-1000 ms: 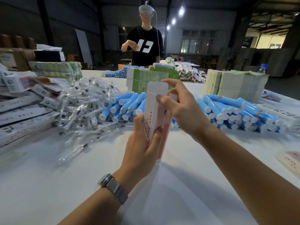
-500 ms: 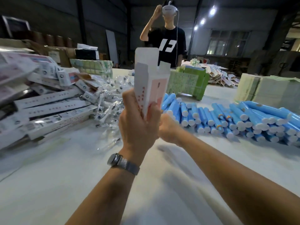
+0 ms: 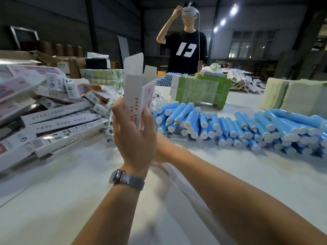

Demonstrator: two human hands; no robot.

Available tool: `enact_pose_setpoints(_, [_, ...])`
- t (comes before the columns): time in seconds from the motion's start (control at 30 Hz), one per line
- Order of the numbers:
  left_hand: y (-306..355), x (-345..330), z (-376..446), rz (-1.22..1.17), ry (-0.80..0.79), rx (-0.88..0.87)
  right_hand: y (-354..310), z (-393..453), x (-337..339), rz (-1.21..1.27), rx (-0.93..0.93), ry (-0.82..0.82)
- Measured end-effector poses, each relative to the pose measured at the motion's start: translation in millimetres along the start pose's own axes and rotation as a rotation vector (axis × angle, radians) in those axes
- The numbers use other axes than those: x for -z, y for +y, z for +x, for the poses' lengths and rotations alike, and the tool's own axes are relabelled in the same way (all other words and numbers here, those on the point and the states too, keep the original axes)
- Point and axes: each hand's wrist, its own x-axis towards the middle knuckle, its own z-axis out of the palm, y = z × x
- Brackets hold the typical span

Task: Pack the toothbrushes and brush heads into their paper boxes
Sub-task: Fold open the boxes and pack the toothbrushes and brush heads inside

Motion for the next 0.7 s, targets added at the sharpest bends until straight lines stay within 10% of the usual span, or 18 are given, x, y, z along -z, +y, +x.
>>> enact_pose_setpoints(0.17, [8.2,-1.4,-10.9,-0.093,-0.155,-0.049,45.5,-50.2,73.4,-0.031,-0.167,0.331])
enact_pose_setpoints(0.33, [23.5,-15.6,-45.6,-0.214,-0.420,-0.062,46.8,-132.1,147.1,0.744,-0.073,0.626])
enact_pose_setpoints(0.7, [22.5,-20.4,-67.1,-0.240,-0.565,-0.147,9.1,-190.0,189.3,0.643,0.210,0.685])
